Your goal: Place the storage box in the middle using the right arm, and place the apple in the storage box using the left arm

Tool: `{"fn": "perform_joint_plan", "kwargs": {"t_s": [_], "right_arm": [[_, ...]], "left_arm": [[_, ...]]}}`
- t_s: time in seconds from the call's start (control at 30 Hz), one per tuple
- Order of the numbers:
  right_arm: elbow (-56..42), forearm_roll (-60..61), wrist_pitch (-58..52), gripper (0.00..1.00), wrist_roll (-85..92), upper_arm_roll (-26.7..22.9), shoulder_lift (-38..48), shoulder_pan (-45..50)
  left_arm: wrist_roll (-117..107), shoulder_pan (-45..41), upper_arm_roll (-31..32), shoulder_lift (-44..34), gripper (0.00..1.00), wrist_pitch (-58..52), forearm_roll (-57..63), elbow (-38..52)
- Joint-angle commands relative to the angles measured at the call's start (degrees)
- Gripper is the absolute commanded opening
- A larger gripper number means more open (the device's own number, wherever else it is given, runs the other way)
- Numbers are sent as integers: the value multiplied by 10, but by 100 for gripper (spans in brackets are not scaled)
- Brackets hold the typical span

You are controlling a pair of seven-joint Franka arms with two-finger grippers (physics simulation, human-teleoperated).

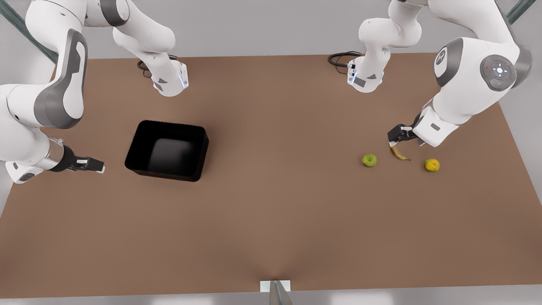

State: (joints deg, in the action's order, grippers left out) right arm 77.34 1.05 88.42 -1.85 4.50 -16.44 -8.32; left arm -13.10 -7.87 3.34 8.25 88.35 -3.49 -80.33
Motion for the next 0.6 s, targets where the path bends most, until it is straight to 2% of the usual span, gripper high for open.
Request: {"fn": "perform_joint_plan", "kwargs": {"t_s": [0.0, 0.03, 0.07, 0.1, 0.17, 0.23, 0.3, 0.37, 0.47, 0.53, 0.57], "right_arm": [[0, 0, 0, 100, 0, 0, 0, 0], [0, 0, 0, 100, 0, 0, 0, 0], [1, -1, -1, 100, 3, 0, 0, 0], [7, -1, 0, 100, 5, 0, 0, -7], [18, -1, 11, 100, 42, -3, 0, -46], [49, -1, 30, 100, 45, -2, 18, -63], [113, 1, 61, 100, 34, 0, 54, -56], [210, 1, 92, 100, 32, 13, 105, -56], [279, -4, 108, 100, 37, 20, 110, -62], [441, -5, 256, 100, 35, 22, 184, -61], [483, -4, 281, 100, 32, 31, 192, -62]], "left_arm": [[0, 3, 0, 0, 100, 0, -1, 0], [-2, 2, 7, 4, 100, 7, -1, -16], [-8, -1, 13, 10, 100, 129, -1, -128], [-9, -6, 15, 31, 100, 177, 0, -170], [-12, 18, 40, 60, 100, 205, 0, -194], [-10, 44, 66, 45, 100, 312, 8, -299], [-10, 39, 66, 62, 100, 328, 9, -316], [-11, 45, 65, 79, 100, 397, 17, -351], [-12, 90, 65, 71, 100, 431, 22, -392], [-19, 91, 65, 49, 100, 518, 22, -469], [-20, 87, 65, 47, 100, 558, 22, -502]]}}
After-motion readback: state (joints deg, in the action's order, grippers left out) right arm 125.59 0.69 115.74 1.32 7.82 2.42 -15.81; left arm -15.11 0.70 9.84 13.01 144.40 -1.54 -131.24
